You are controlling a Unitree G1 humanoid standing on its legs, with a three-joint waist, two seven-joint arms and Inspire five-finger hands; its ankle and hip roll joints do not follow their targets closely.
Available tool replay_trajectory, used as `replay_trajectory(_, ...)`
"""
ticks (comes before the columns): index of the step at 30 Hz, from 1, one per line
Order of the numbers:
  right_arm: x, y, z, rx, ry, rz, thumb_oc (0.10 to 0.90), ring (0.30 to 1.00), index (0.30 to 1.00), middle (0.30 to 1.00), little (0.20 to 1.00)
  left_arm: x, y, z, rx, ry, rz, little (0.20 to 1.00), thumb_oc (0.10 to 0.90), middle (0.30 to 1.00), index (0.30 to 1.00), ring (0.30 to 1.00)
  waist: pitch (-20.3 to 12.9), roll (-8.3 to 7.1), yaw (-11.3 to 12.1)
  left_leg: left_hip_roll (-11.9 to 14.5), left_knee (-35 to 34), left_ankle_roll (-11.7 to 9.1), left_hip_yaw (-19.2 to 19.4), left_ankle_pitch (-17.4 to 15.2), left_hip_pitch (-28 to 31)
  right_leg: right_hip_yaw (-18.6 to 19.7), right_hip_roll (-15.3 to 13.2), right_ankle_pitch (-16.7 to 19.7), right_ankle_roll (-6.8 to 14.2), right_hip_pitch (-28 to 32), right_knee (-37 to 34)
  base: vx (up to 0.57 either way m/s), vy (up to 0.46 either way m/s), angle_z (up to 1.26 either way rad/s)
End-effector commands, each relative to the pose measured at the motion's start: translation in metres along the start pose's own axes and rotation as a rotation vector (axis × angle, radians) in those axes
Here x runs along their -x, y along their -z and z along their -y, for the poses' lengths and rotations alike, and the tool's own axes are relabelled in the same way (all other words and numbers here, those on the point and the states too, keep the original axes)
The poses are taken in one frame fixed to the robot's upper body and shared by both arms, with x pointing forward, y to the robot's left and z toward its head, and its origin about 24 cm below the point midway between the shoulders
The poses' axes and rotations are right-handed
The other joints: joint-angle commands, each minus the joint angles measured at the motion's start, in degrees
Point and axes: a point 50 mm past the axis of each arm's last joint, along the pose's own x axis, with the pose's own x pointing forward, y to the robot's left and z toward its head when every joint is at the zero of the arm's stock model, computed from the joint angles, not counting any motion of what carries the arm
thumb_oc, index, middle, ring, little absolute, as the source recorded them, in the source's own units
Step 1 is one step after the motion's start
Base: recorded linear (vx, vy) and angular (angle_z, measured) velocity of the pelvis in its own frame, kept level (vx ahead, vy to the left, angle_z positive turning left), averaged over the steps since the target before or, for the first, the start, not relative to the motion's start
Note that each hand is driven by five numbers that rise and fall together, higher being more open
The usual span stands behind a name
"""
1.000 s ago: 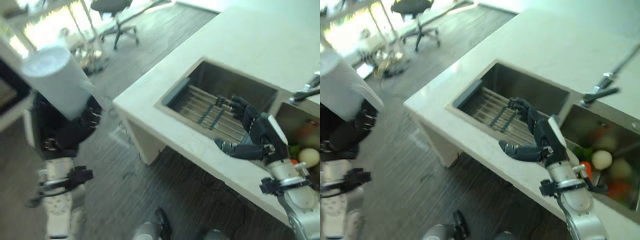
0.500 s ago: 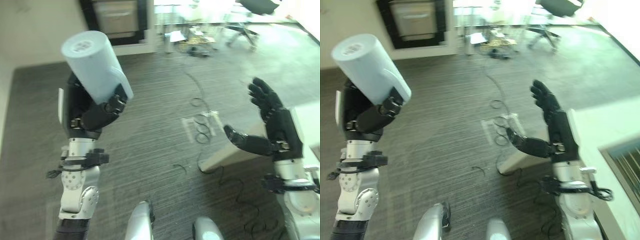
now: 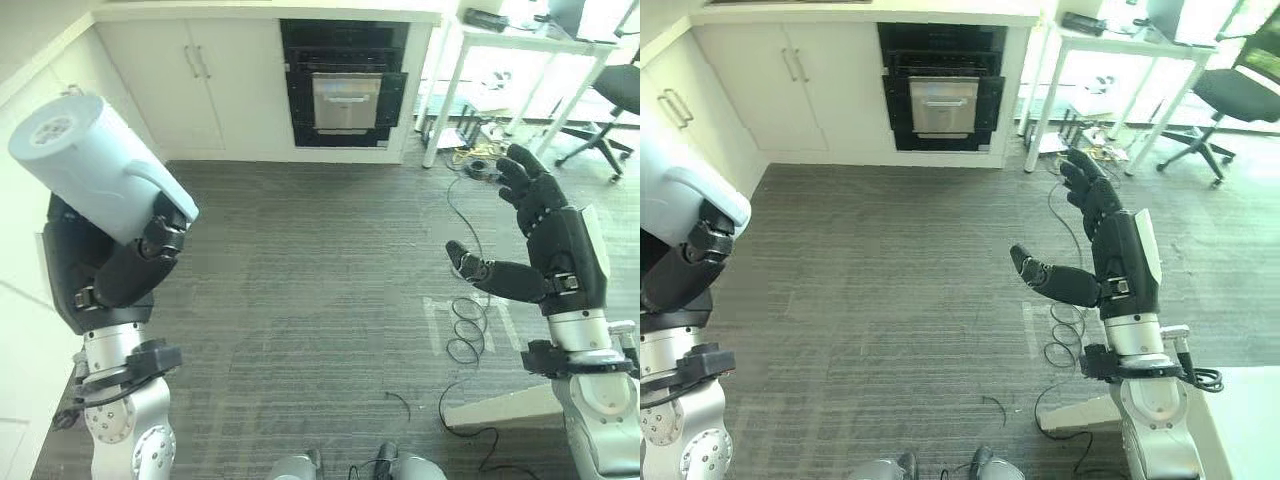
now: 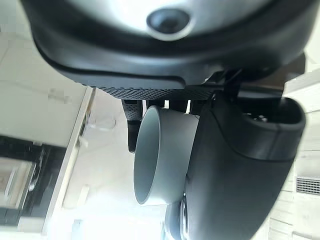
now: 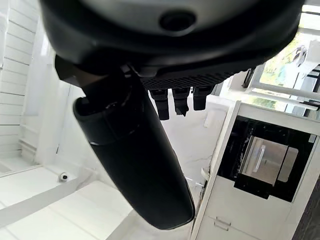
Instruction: Place the dishes in the dishwasher.
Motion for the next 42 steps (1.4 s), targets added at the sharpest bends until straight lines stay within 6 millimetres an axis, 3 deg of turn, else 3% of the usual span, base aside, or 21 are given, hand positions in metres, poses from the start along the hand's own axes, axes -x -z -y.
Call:
replay_trajectory(1,-0.009,-0.032,-0.002,-0.03,-0.015,0.213,0.8,0.9,0.9,0.9,0.9,-0.017,-0.031,0.015,0.005,0.088,0.231,0.3,0.4,0.3,0.3,0.3,-5.29,-0.04,-0.16,4.26,2.72,-4.24,-0.67,-6.11,-0.34,-1.18,-2.8,-6.5,5.58,3.52,1.02,-0.05,0.03,-0.22)
replay_trajectory(9,-0.006,-0.029,-0.002,-0.036,-0.009,0.21,0.8,0.9,0.9,0.9,0.9,-0.021,-0.024,0.021,-0.003,0.126,0.219,0.3,0.4,0.3,0.3,0.3,-5.75,0.04,-1.48,4.63,2.72,-4.51,-0.4,-6.27,-0.7,-0.79,-3.06,-6.38,5.9,2.88,1.02,-0.05,0.014,-0.03)
replay_trajectory(10,-0.005,-0.015,-0.014,-0.088,-0.051,0.106,0.8,0.9,0.9,0.9,0.9,-0.019,-0.016,0.043,-0.024,0.171,0.217,0.3,0.4,0.3,0.3,0.3,-7.01,-0.07,-0.6,-1.1,2.72,-0.81,-3.02,-5.58,-6.01,5.15,3.14,-7.62,3.66,-1.14,1.02,-0.03,-0.002,-0.01)
replay_trajectory(25,-0.002,-0.019,-0.007,-0.081,-0.026,0.107,0.8,0.9,0.9,0.9,0.9,-0.013,-0.019,0.036,0.016,0.195,0.214,0.3,0.4,0.3,0.3,0.3,-7.26,-0.01,-1.02,0.27,2.72,-1.71,-1.61,-5.56,-4.52,3.28,3.25,-8.62,2.88,-0.15,1.02,0.04,-0.079,0.07)
replay_trajectory(28,-0.003,-0.019,-0.006,-0.074,-0.039,0.111,0.8,0.9,0.9,0.9,0.9,-0.011,-0.019,0.033,0.023,0.173,0.213,0.3,0.4,0.3,0.3,0.3,-5.72,-0.59,-0.53,0.38,2.72,-2.8,0.41,-2.88,-2.48,3.27,2.93,-8.51,1.92,0.87,1.02,0.12,-0.211,-0.04)
replay_trajectory(29,-0.002,-0.02,-0.002,-0.065,-0.05,0.118,0.8,0.9,0.9,0.9,0.9,-0.007,-0.02,0.031,0.03,0.16,0.218,0.3,0.4,0.3,0.3,0.3,-3.52,-2.97,0.15,-1.54,5.35,-3.51,1.28,2.01,-1.72,5.0,1.44,-8.34,1.02,1.97,1.02,0.1,-0.218,-0.2)
replay_trajectory(30,-0.002,-0.021,-0.001,-0.065,-0.05,0.119,0.8,0.9,0.9,0.9,0.9,-0.007,-0.02,0.031,0.031,0.16,0.219,0.3,0.4,0.3,0.3,0.3,-3.36,-3.24,0.26,-1.65,6.01,-3.54,1.38,2.66,-2.32,5.18,1.27,-8.08,0.89,1.73,1.02,0.13,-0.263,-0.21)
replay_trajectory(31,0.0,-0.02,0.0,-0.062,-0.058,0.121,0.8,0.9,0.9,0.9,0.9,-0.004,-0.02,0.029,0.029,0.161,0.211,0.3,0.4,0.3,0.3,0.3,-1.25,-3.48,0.8,-1.25,12.84,-4.03,0.29,4.19,-7.33,5.8,1.9,-7.47,0.13,2.07,1.02,0.04,-0.112,-0.12)
replay_trajectory(32,0.0,-0.02,0.0,-0.061,-0.058,0.121,0.8,0.9,0.9,0.9,0.9,-0.004,-0.02,0.029,0.028,0.162,0.209,0.3,0.4,0.3,0.3,0.3,-1.14,-3.45,0.81,-1.11,12.5,-4.02,0.31,4.31,-7.45,5.81,1.99,-7.41,0.13,2.12,1.02,0.3,-0.048,0.05)
replay_trajectory(33,0.0,-0.017,-0.002,-0.078,-0.058,0.11,0.8,0.9,0.9,0.9,0.9,0.0,-0.017,0.027,0.013,0.16,0.184,0.3,0.4,0.3,0.3,0.3,-0.87,-2.37,0.75,1.22,2.72,-4.4,1.42,3.47,-6.67,6.1,3.42,-9.03,1.13,3.56,1.02,0.34,0.136,0.19)
replay_trajectory(34,0.003,-0.016,-0.005,-0.078,-0.072,0.103,0.8,0.9,0.9,0.9,0.9,0.005,-0.016,0.023,0.004,0.153,0.167,0.3,0.4,0.3,0.3,0.3,-0.88,0.2,0.49,5.46,2.72,-5.58,1.45,3.91,-11.21,5.91,6.02,-9.6,1.18,4.06,1.02,0.38,0.152,0.25)
replay_trajectory(35,0.004,-0.016,-0.006,-0.077,-0.076,0.102,0.8,0.9,0.9,0.9,0.9,0.006,-0.015,0.022,0.004,0.151,0.163,0.3,0.4,0.3,0.3,0.3,-1.06,0.44,0.39,5.71,2.72,-5.88,1.01,3.71,-11.68,5.95,6.28,-9.99,1.21,4.27,1.02,0.4,0.221,0.16)
replay_trajectory(36,0.007,-0.016,-0.005,-0.073,-0.098,0.1,0.8,0.9,0.9,0.9,0.9,0.009,-0.014,0.017,0.005,0.125,0.155,0.3,0.4,0.3,0.3,0.3,-1.1,1.96,0.75,7.52,2.72,-7.86,-3.53,7.54,-17.28,7.73,8.9,-11.13,0.48,5.43,1.02,0.33,0.146,0.09)
replay_trajectory(39,0.005,-0.017,-0.006,-0.075,-0.113,0.107,0.8,0.9,0.9,0.9,0.9,0.008,-0.013,0.019,0.0,0.119,0.163,0.3,0.4,0.3,0.3,0.3,-1.13,2.12,0.71,7.04,2.72,-7.6,-3.51,6.38,-17.57,8.07,8.68,-12.32,0.53,6.44,1.02,0.37,0.208,-0.27)
replay_trajectory(40,0.01,-0.018,-0.003,-0.089,-0.119,0.107,0.8,0.9,0.9,0.9,0.9,0.005,-0.013,0.021,-0.023,0.129,0.171,0.3,0.4,0.3,0.3,0.3,-1.7,1.71,0.22,6.63,2.72,-6.69,-2.18,4.5,-15.99,8.0,7.12,-13.08,1.61,8.31,1.02,0.46,0.273,-0.5)
replay_trajectory(42,0.012,-0.019,-0.002,-0.095,-0.121,0.107,0.8,0.9,0.9,0.9,0.9,0.001,-0.014,0.022,-0.027,0.134,0.173,0.3,0.4,0.3,0.3,0.3,-2.41,1.27,0.63,5.28,2.72,-5.73,-3.28,3.2,-15.03,7.89,5.9,-13.31,2.71,9.55,1.02,0.34,0.196,-0.49)
